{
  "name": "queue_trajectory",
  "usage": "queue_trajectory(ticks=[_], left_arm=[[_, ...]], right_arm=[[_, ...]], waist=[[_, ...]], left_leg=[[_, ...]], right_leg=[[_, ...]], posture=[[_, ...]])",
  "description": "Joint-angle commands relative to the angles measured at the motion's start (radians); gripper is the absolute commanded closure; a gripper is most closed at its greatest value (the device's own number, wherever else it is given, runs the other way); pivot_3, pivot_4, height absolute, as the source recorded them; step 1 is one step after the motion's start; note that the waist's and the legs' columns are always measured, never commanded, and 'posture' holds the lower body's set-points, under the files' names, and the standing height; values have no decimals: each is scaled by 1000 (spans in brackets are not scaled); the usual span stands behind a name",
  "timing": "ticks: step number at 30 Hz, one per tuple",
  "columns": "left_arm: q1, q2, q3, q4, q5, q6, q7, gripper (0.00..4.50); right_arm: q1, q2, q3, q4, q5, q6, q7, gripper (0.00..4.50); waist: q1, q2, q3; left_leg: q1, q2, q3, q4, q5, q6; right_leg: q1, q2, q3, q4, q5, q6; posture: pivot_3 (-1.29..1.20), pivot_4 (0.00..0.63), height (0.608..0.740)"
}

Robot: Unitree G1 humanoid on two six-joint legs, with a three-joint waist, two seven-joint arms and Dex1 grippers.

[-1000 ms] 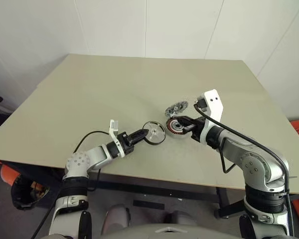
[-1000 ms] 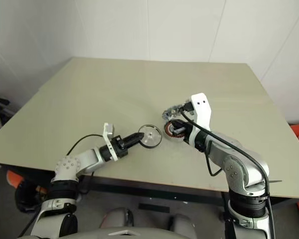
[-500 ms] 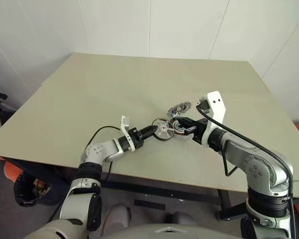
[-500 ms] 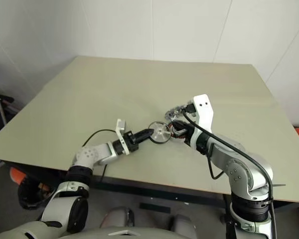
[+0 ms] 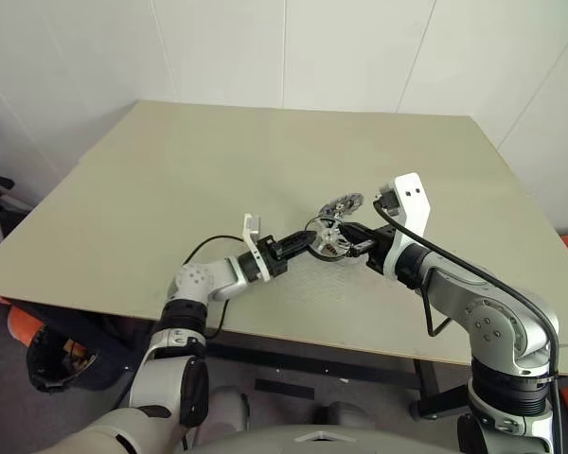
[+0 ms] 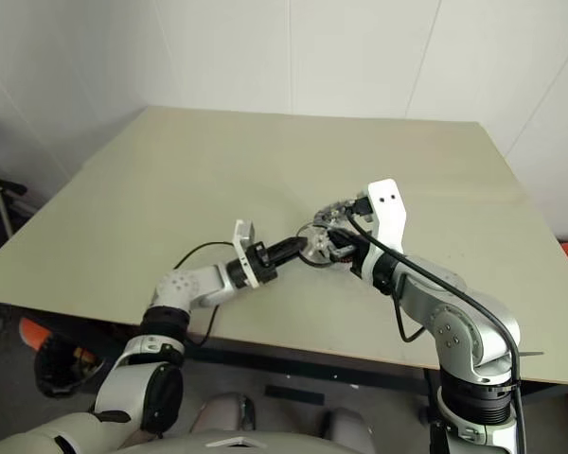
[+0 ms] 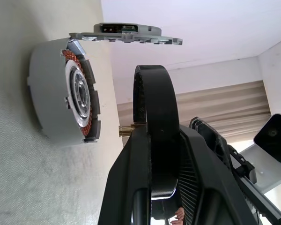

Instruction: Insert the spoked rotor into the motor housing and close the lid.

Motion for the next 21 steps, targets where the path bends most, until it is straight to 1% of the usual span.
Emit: queue_trajectory(ticks=[1, 14, 21], left_arm=[[-49, -30, 15, -26, -12, -1, 14, 4050], [-92, -94, 7, 63, 83, -110, 46, 4050], [-113, -93, 4, 142, 131, -143, 23, 4050]], right_arm=[[-3, 7, -17, -53, 25, -4, -8, 4500], [-7, 17, -13, -61, 28, -4, -29, 4500], [-13, 23, -4, -59, 30, -4, -34, 4500]], waist=[[0, 0, 0], [2, 0, 1], [3, 1, 1]], left_leg=[[0, 0, 0, 0, 0, 0], [0, 0, 0, 0, 0, 0], [0, 0, 0, -1, 0, 0]], right_leg=[[0, 0, 0, 0, 0, 0], [0, 0, 0, -1, 0, 0], [0, 0, 0, -1, 0, 0]], posture=[[0, 0, 740], [0, 0, 740], [0, 0, 740]])
